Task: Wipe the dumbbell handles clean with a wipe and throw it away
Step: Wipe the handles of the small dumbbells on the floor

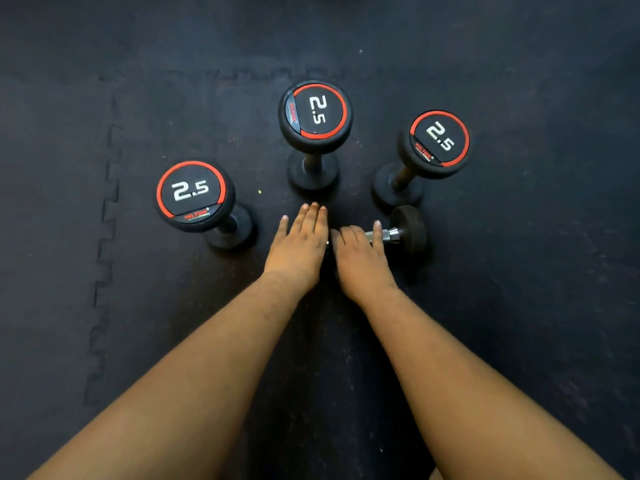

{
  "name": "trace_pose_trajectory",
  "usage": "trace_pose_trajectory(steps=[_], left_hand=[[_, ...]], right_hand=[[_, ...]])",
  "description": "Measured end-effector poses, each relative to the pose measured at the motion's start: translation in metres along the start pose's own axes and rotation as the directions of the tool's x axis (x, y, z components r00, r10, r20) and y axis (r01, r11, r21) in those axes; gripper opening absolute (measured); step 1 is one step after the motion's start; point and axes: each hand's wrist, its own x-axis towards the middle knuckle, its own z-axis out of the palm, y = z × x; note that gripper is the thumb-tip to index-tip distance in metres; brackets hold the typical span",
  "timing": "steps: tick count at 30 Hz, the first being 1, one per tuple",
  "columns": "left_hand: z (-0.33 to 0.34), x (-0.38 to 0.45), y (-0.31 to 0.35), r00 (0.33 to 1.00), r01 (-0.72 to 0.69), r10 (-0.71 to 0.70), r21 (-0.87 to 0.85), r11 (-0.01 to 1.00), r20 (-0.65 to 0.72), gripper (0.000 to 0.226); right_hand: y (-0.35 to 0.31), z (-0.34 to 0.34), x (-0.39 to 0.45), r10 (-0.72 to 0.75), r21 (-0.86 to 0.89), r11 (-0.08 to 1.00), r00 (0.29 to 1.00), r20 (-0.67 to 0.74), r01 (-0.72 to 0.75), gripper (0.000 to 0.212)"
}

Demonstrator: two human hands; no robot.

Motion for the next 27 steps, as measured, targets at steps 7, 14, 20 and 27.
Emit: trace_pose_trajectory(steps=[7, 14, 20, 27], left_hand=[[-0.001, -0.003, -0.002, 0.999, -0.016, 0.015, 0.031, 0.999, 0.031, 0.120], [-0.005, -0.002, -0.004, 0.999, -0.023, 0.020, 0.071, 0.997, 0.044, 0.123], [0.000, -0.001, -0.003, 0.999, -0.011, 0.009, 0.050, 0.999, 0.035, 0.124], [0.000, -0.002, -0.003, 1.000, -0.023, 0.022, 0.034, 0.999, 0.022, 0.123]], right_hand=[[0.008, 0.011, -0.040, -0.003, -0.004, 1.000, 1.000, -0.030, 0.002, 0.077], [0.016, 0.006, -0.032, -0.006, 0.025, 1.000, 0.998, -0.060, 0.007, 0.070], [0.030, 0.006, -0.015, 0.083, -0.025, 0.996, 0.996, -0.032, -0.083, 0.068], [0.008, 0.020, -0.032, 0.094, 0.010, 0.996, 0.992, -0.090, -0.093, 0.082]])
